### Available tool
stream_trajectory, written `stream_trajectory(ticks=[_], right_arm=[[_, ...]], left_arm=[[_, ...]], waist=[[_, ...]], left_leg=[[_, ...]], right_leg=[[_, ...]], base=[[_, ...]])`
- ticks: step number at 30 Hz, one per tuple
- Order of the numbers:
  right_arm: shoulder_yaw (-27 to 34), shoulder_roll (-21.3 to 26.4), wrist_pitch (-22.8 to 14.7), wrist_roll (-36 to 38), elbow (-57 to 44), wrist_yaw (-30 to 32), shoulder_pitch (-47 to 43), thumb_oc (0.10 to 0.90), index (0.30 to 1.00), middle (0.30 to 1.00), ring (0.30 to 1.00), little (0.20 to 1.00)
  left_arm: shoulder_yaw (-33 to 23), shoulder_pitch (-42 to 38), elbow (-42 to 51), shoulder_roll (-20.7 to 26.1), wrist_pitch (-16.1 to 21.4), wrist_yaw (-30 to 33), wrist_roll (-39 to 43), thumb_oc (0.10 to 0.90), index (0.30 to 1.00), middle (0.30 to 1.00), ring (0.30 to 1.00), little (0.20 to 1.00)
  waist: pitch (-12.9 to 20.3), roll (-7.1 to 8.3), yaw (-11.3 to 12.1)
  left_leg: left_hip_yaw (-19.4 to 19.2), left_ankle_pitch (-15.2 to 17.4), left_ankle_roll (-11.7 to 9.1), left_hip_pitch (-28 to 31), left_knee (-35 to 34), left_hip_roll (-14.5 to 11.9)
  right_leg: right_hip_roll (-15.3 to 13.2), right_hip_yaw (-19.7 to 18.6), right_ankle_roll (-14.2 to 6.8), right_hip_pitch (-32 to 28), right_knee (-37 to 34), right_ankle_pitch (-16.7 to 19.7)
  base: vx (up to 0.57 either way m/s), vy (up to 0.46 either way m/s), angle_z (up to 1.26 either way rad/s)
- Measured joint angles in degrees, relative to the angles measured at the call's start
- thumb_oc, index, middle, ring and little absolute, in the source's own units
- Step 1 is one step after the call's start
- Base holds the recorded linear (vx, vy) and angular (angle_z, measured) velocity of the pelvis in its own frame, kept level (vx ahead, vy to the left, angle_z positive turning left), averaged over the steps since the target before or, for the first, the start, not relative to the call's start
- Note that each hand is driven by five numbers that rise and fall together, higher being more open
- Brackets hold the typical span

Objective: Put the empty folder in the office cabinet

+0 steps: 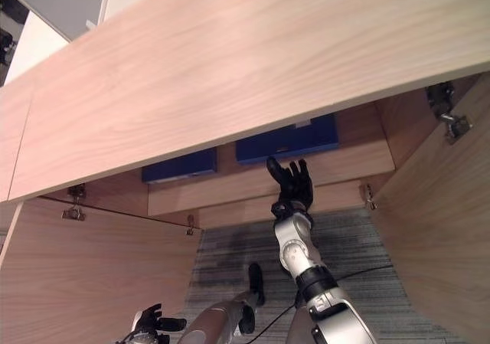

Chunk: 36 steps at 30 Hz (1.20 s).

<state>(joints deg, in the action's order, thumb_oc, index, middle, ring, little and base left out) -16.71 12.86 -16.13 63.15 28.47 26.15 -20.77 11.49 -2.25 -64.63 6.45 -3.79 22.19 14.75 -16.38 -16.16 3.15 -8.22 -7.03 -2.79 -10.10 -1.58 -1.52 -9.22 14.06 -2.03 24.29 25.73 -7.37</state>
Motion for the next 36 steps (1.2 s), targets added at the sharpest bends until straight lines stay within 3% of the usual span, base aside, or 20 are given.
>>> stream_trajectory(ticks=[6,10,12,14,18,19,20,21,22,23,24,26,27,28,29,30,31,32,34,36], right_arm=[[7.0,-1.3,1.6,1.2,2.7,-1.6,19.9,0.8,0.9,0.9,0.9,0.9],[10.9,-0.5,1.5,4.1,4.6,-2.9,22.7,0.8,0.9,0.9,0.9,0.9],[10.7,-2.1,2.2,5.1,0.9,-5.9,26.2,0.8,0.9,0.9,0.9,0.9],[11.3,-3.1,4.3,5.7,1.3,-9.1,28.7,0.8,0.9,0.9,0.9,0.9],[20.6,-4.3,6.7,6.7,13.3,-11.7,29.5,0.8,0.9,0.9,0.9,0.9],[20.7,-4.2,6.7,6.7,13.6,-11.7,29.4,0.8,0.9,0.9,0.9,0.9],[24.5,-4.7,6.7,6.7,18.2,-12.0,28.8,0.8,0.9,0.9,0.9,0.9],[26.1,-4.5,6.5,6.7,20.8,-11.6,27.0,0.8,0.9,0.9,0.9,0.9],[29.2,-4.2,6.4,6.7,22.5,-11.2,28.1,0.8,0.9,0.9,0.9,0.9],[30.8,-4.7,6.2,6.7,24.4,-10.5,29.9,0.8,0.9,0.9,0.9,0.9],[30.6,-5.3,6.2,6.7,25.7,-10.6,30.5,0.8,0.9,0.9,0.9,0.9],[29.5,-4.8,6.4,6.6,25.5,-11.1,29.8,0.8,0.9,0.9,0.9,0.9],[30.3,-4.8,6.5,6.6,25.8,-10.5,29.8,0.8,0.9,0.9,0.9,0.9],[32.2,-4.8,6.6,6.6,25.8,-10.1,30.0,0.8,0.9,0.9,0.9,0.9],[32.7,-7.0,6.6,6.6,24.6,-10.2,31.4,0.8,0.9,0.9,0.9,0.9],[32.0,-6.2,7.3,6.5,24.3,-11.0,29.4,0.8,0.9,0.9,0.9,0.9],[32.5,-4.7,7.4,6.1,24.0,-11.4,29.4,0.8,0.9,0.9,0.9,0.9],[32.5,-6.1,7.9,5.7,25.5,-11.1,29.3,0.8,0.9,0.9,0.9,0.9],[31.0,-3.2,8.5,-0.4,27.0,-9.5,29.7,0.8,0.9,0.9,0.9,0.9],[29.5,-2.0,10.7,-6.9,20.3,-8.4,32.5,0.8,0.9,0.9,0.9,0.9]], left_arm=[[-5.6,3.1,-5.5,0.3,-1.2,0.9,-0.1,0.8,0.9,0.9,0.9,0.9],[-6.3,2.4,-6.7,2.3,-1.2,0.8,0.1,0.8,0.9,0.9,0.9,0.9],[-7.7,2.2,-9.6,2.9,-2.1,0.3,0.1,0.8,0.9,0.9,0.9,0.9],[-9.6,2.9,-13.3,2.4,-3.0,-1.3,-1.5,0.8,0.9,0.9,0.9,0.9],[-9.2,1.2,-13.3,3.1,-3.3,-5.3,-6.5,0.8,0.9,0.9,0.9,0.9],[-9.2,1.2,-13.4,3.1,-3.4,-5.3,-6.6,0.8,0.9,0.9,0.9,0.9],[-7.8,0.2,-13.5,3.7,-3.3,-5.3,-6.7,0.8,0.9,0.9,0.9,0.9],[-7.7,0.1,-13.3,3.2,-3.4,-5.3,-6.8,0.8,0.9,0.9,0.9,0.9],[-6.8,-0.8,-12.2,2.1,-3.4,-5.2,-7.1,0.8,0.9,0.9,0.9,0.9],[-4.9,-0.8,-11.1,2.1,-3.3,-5.4,-7.0,0.8,0.9,0.9,0.9,0.9],[-4.7,-1.7,-11.1,2.9,-2.8,-5.6,-7.2,0.8,0.9,0.9,0.9,0.9],[-5.2,-1.9,-12.1,1.9,-2.7,-5.8,-8.9,0.8,0.9,0.9,0.9,0.9],[-5.9,-1.9,-12.2,0.8,-2.4,-5.9,-9.2,0.8,0.9,0.9,0.9,0.9],[-5.4,-2.3,-12.1,-0.6,-2.0,-6.6,-9.5,0.8,0.9,0.9,0.9,0.9],[-5.7,-3.2,-12.1,0.9,-2.1,-6.8,-9.4,0.8,0.9,0.9,0.9,0.9],[-7.3,-3.3,-12.4,1.5,-2.3,-6.9,-10.8,0.8,0.9,0.9,0.9,0.9],[-8.3,-1.8,-13.5,1.6,-2.7,-7.5,-11.6,0.8,0.9,0.9,0.9,0.9],[-9.6,-1.1,-14.3,4.3,-3.2,-7.4,-12.3,0.8,0.9,0.9,0.9,0.9],[-10.6,1.0,-14.5,4.5,-3.3,-7.6,-13.2,0.8,0.9,0.9,0.9,0.9],[-10.6,2.4,-14.2,4.4,-3.7,-7.9,-13.4,0.8,0.9,0.9,0.9,0.9]], waist=[[6.6,9.25,-3.1],[7.7,15.02,-3.7],[8.2,17.01,-5.4],[9.8,16.17,-7.5],[11.7,16.7,-10.1],[11.8,16.75,-10.1],[12.2,17.87,-10.4],[11.6,16.11,-10.6],[11.5,14.58,-11.4],[12.2,16.66,-11.7],[12.0,18.87,-11.6],[10.8,17.11,-13.5],[10.1,16.14,-13.8],[10.0,13.85,-13.8],[10.2,18.05,-15.2],[7.4,17.88,-15.4],[6.9,10.63,-15.7],[6.5,15.67,-15.0],[6.8,16.39,-12.8],[7.8,16.59,-12.2]], left_leg=[[-0.2,1.6,-2.8,2.2,2.5,-4.3],[-1.4,-2.6,-5.9,1.3,8.4,-4.9],[-1.6,8.9,-3.8,0.6,26.7,-1.9],[-0.5,16.4,-3.7,5.6,32.4,1.4],[-2.7,18.2,3.5,20.1,-1.1,4.1],[-2.7,18.2,3.6,20.2,-1.2,4.2],[-2.5,16.6,6.6,20.2,-3.4,7.4],[-2.6,14.5,9.5,17.7,-3.2,5.5],[-4.1,11.1,10.1,15.1,-2.5,3.7],[-4.2,11.5,9.6,15.1,-2.4,6.3],[-5.5,12.2,9.5,13.5,0.4,7.6],[-5.8,11.6,10.8,10.6,2.4,6.1],[-7.5,10.0,12.2,9.0,2.8,4.6],[-7.3,10.2,11.6,6.9,1.6,2.7],[-10.7,11.6,9.2,5.6,7.3,7.1],[-11.8,14.4,11.2,8.3,12.2,9.6],[-10.8,11.3,12.7,17.4,-2.8,5.3],[-10.4,10.0,14.3,17.1,-1.6,7.3],[-11.7,8.6,13.2,15.1,-1.7,6.7],[-11.3,8.1,11.5,14.5,-2.8,6.9]], right_leg=[[4.9,0.7,0.6,-4.3,-1.9,-3.8],[5.6,0.8,3.8,-7.6,-6.9,-2.9],[6.5,0.7,2.6,-11.8,-13.4,1.3],[9.9,0.4,3.4,-15.9,-20.1,6.6],[14.8,-3.6,3.2,-17.6,-28.0,13.6],[14.8,-3.6,3.1,-17.6,-28.1,13.7],[14.1,-5.9,0.4,-16.1,-28.6,13.6],[14.6,-4.2,-4.1,-12.5,-23.4,8.0],[12.8,-4.6,1.9,-6.4,-10.0,5.8],[8.2,-7.3,-4.1,-6.4,-7.5,3.7],[6.8,-8.0,-3.4,-7.6,-13.3,8.0],[8.8,-8.1,-8.9,-9.2,-18.5,9.3],[9.3,-8.1,-5.1,-7.4,-15.3,9.8],[9.6,-8.1,-5.1,-6.5,-7.8,7.0],[3.7,-7.6,-8.2,-11.6,-14.5,5.5],[4.2,-4.8,-11.7,-13.0,-18.8,7.6],[6.8,3.4,-13.0,-12.2,-15.5,6.0],[-0.8,3.3,-12.6,-11.6,-9.9,5.5],[-6.1,-3.5,-12.2,-12.0,-2.3,5.1],[-5.6,-7.6,-13.5,-16.5,-8.3,4.2]], base=[[0.08,-0.211,-0.09],[-0.05,-0.113,-0.1],[-0.02,0.05,-0.21],[-0.01,0.124,-0.18],[-0.14,0.194,-0.13],[-0.2,0.178,-0.82],[-0.23,0.173,-1.11],[-0.24,0.168,-1.13],[-0.33,0.219,-0.51],[-0.35,0.194,-0.44],[-0.35,0.181,-0.73],[-0.24,0.107,-1.22],[-0.25,0.077,-1.03],[-0.24,0.072,-0.43],[-0.23,0.051,-0.37],[-0.19,0.019,-0.85],[-0.18,-0.033,-1.25],[-0.14,-0.051,-0.76],[-0.03,-0.124,-0.39],[0.04,-0.102,-0.23]])
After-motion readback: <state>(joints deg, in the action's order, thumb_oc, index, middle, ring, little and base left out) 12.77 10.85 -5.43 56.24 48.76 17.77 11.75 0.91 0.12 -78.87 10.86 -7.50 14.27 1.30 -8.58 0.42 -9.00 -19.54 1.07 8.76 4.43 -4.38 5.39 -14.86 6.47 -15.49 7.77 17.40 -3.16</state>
